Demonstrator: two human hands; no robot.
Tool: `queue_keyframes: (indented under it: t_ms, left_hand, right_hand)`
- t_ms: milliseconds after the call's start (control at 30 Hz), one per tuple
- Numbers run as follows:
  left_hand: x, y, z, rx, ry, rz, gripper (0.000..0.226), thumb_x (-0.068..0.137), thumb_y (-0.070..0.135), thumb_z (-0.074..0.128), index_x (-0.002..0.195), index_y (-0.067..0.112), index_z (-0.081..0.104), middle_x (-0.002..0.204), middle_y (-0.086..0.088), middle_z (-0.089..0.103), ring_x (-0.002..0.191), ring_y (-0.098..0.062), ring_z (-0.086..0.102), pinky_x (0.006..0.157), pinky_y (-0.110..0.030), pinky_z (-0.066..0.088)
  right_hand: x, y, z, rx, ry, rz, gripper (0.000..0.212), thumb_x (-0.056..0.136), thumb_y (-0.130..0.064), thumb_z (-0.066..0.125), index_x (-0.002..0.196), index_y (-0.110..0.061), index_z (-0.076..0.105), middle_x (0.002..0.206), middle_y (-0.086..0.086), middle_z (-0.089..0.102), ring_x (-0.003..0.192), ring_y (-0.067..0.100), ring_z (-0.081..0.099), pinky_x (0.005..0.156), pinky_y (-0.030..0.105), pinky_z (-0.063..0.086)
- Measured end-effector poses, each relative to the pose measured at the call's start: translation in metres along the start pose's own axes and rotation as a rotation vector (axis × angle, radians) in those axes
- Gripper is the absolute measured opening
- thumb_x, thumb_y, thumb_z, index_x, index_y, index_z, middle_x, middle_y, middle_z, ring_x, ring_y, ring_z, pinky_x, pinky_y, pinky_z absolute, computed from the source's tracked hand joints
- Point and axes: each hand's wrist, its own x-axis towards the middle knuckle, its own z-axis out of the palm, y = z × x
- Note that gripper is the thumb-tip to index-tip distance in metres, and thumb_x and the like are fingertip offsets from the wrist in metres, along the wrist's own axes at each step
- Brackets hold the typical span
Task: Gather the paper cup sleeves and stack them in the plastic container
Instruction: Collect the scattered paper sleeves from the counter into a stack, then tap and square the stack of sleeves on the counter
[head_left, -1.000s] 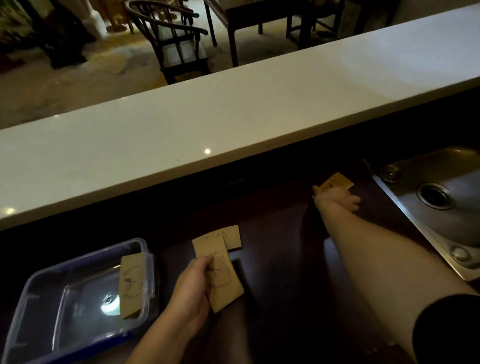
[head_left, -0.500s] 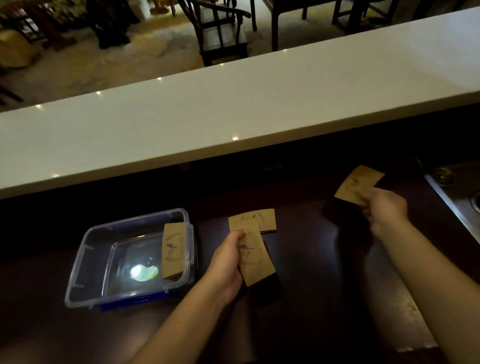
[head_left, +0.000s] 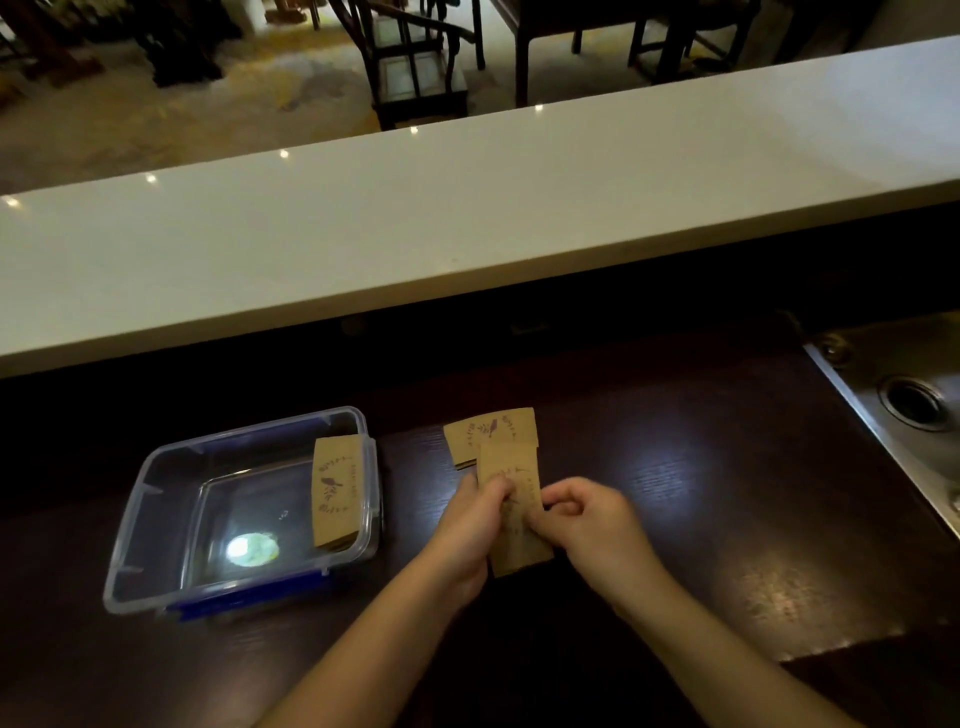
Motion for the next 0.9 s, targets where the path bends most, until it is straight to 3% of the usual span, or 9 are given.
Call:
queue_keyframes:
  t_ms: [67, 133, 267, 367, 467, 600, 700, 767, 900]
  left_hand:
    - [0.0, -0.002, -0.004, 0.053, 0.001, 0.015, 0.016, 0.093, 0.012, 0.047, 0.107, 0.016, 0.053, 0.101, -0.008, 0.068, 0.086, -0.018, 0.066, 0.061, -0.027, 0.055]
    - [-0.001, -0.002, -0.01, 0.11, -0.026, 0.035, 0.017, 0.092, 0.011, 0.048, 0.106, 0.018, 0.055, 0.104, -0.009, 0.068, 0.089, -0.019, 0.065, 0.069, -0.03, 0.054]
    - [-0.002, 0.001, -0.025, 0.218, -0.259, -0.004, 0.022, 0.093, 0.013, 0.048, 0.109, 0.022, 0.059, 0.095, -0.004, 0.069, 0.086, -0.018, 0.065, 0.074, -0.034, 0.054]
    - [0.0, 0.006, -0.038, 0.324, -0.413, -0.064, 0.02, 0.094, 0.014, 0.049, 0.111, 0.021, 0.057, 0.094, -0.003, 0.067, 0.085, -0.016, 0.064, 0.075, -0.031, 0.052]
    - [0.002, 0.01, -0.047, 0.406, -0.466, -0.082, 0.02, 0.093, 0.018, 0.052, 0.113, 0.021, 0.056, 0.094, -0.002, 0.065, 0.083, -0.013, 0.063, 0.074, -0.028, 0.051]
    - [0.009, 0.013, -0.057, 0.383, -0.293, -0.047, 0.021, 0.088, 0.025, 0.062, 0.108, 0.02, 0.061, 0.104, -0.004, 0.065, 0.096, -0.02, 0.061, 0.076, -0.033, 0.051]
    - [0.022, 0.015, -0.066, 0.072, -0.153, -0.05, 0.023, 0.088, 0.012, 0.062, 0.11, 0.011, 0.061, 0.107, -0.011, 0.066, 0.096, -0.023, 0.064, 0.067, -0.034, 0.058]
    - [0.035, 0.016, -0.067, -0.081, -0.04, -0.009, 0.018, 0.087, 0.003, 0.06, 0.105, 0.006, 0.061, 0.105, -0.016, 0.068, 0.091, -0.024, 0.067, 0.066, -0.032, 0.059]
    - [0.069, 0.021, -0.054, -0.046, 0.243, 0.069, 0.028, 0.086, 0.008, 0.063, 0.114, 0.009, 0.056, 0.11, -0.017, 0.066, 0.097, -0.028, 0.067, 0.084, -0.045, 0.058]
  right_hand:
    - [0.004, 0.005, 0.001, -0.11, 0.013, 0.002, 0.03, 0.064, -0.032, 0.081, 0.09, -0.028, 0.067, 0.068, -0.004, 0.065, 0.058, 0.005, 0.061, 0.055, 0.024, 0.047]
    - [0.009, 0.004, -0.001, -0.102, 0.006, -0.008, 0.052, 0.059, -0.038, 0.077, 0.109, -0.031, 0.063, 0.085, -0.007, 0.059, 0.067, 0.004, 0.059, 0.058, 0.017, 0.044]
    - [0.026, -0.017, -0.009, -0.027, -0.088, -0.049, 0.071, 0.067, -0.028, 0.071, 0.13, -0.048, 0.045, 0.106, -0.015, 0.058, 0.073, -0.008, 0.064, 0.06, 0.014, 0.046]
    - [0.034, -0.032, -0.012, -0.05, -0.275, -0.002, 0.067, 0.076, -0.009, 0.068, 0.137, -0.027, 0.049, 0.091, -0.004, 0.072, 0.071, 0.001, 0.067, 0.063, 0.017, 0.049]
    - [0.033, -0.038, -0.008, -0.12, -0.368, 0.014, 0.052, 0.077, 0.0, 0.065, 0.126, -0.014, 0.06, 0.082, 0.005, 0.07, 0.07, 0.006, 0.066, 0.063, 0.013, 0.051]
    - [0.038, -0.035, -0.006, 0.034, -0.246, 0.018, 0.042, 0.079, 0.006, 0.063, 0.118, -0.009, 0.063, 0.091, 0.008, 0.072, 0.078, 0.012, 0.067, 0.066, 0.02, 0.054]
    - [0.053, -0.033, -0.003, 0.22, -0.13, 0.09, 0.04, 0.08, 0.006, 0.061, 0.119, -0.006, 0.061, 0.107, 0.016, 0.071, 0.088, 0.021, 0.07, 0.067, 0.028, 0.056]
    - [0.066, -0.034, 0.004, 0.27, -0.089, 0.11, 0.035, 0.081, 0.005, 0.061, 0.113, -0.007, 0.063, 0.105, 0.016, 0.071, 0.088, 0.021, 0.071, 0.067, 0.03, 0.058]
    - [0.092, -0.042, 0.025, 0.211, 0.034, 0.081, 0.016, 0.077, 0.003, 0.064, 0.087, -0.009, 0.068, 0.092, 0.018, 0.072, 0.079, 0.023, 0.07, 0.069, 0.036, 0.059]
